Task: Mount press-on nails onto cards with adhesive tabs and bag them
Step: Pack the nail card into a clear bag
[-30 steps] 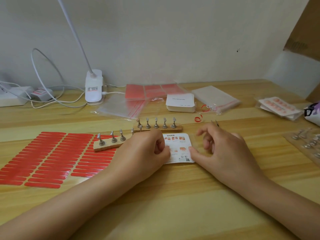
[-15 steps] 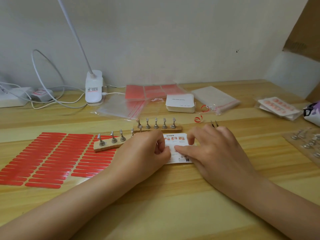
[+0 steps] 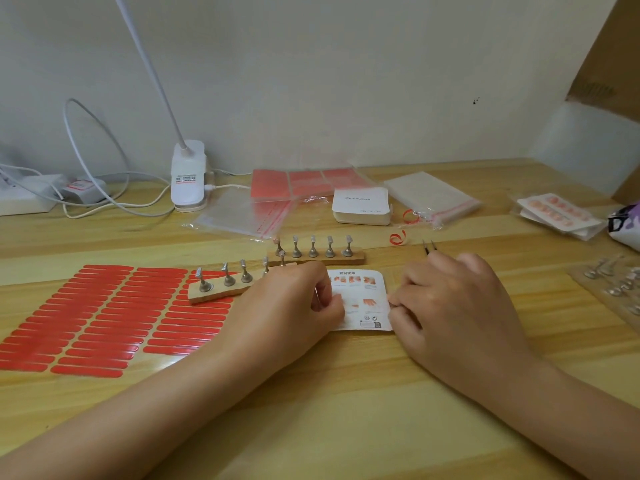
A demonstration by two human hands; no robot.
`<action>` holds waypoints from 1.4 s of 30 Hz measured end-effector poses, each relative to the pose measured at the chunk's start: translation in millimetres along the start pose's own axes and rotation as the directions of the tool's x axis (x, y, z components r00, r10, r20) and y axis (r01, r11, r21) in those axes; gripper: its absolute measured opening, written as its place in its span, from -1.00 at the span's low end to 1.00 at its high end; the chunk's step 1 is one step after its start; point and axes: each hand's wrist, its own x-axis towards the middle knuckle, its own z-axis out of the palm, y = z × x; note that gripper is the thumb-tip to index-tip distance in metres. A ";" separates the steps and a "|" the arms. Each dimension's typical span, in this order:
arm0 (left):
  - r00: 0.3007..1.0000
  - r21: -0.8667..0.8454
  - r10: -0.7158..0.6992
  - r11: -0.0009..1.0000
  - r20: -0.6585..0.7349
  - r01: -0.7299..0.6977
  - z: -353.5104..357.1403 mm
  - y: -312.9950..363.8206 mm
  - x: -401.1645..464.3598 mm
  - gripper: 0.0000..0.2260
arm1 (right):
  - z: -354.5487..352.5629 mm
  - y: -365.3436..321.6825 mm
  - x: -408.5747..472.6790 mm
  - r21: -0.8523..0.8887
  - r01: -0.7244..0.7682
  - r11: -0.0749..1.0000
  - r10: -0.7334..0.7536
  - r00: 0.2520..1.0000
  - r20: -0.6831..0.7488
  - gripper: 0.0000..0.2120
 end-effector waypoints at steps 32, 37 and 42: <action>0.885 0.302 0.188 0.892 0.426 -0.335 -23.5 -7.4 -40.1 -0.45 | 4.4 -0.3 -0.3 -0.090 0.060 0.994 -0.062 0.998 -0.014 -0.73; 0.893 0.346 0.156 0.883 0.423 -0.318 -25.1 -8.9 -43.5 -0.46 | 3.5 -0.3 -1.5 -0.084 0.065 0.994 -0.065 0.998 0.003 -0.77; 0.944 0.326 0.196 0.903 0.266 -0.280 -27.2 -11.7 -42.9 -0.39 | 3.7 -0.5 -1.7 -0.034 0.037 0.999 -0.037 0.999 -0.006 -0.75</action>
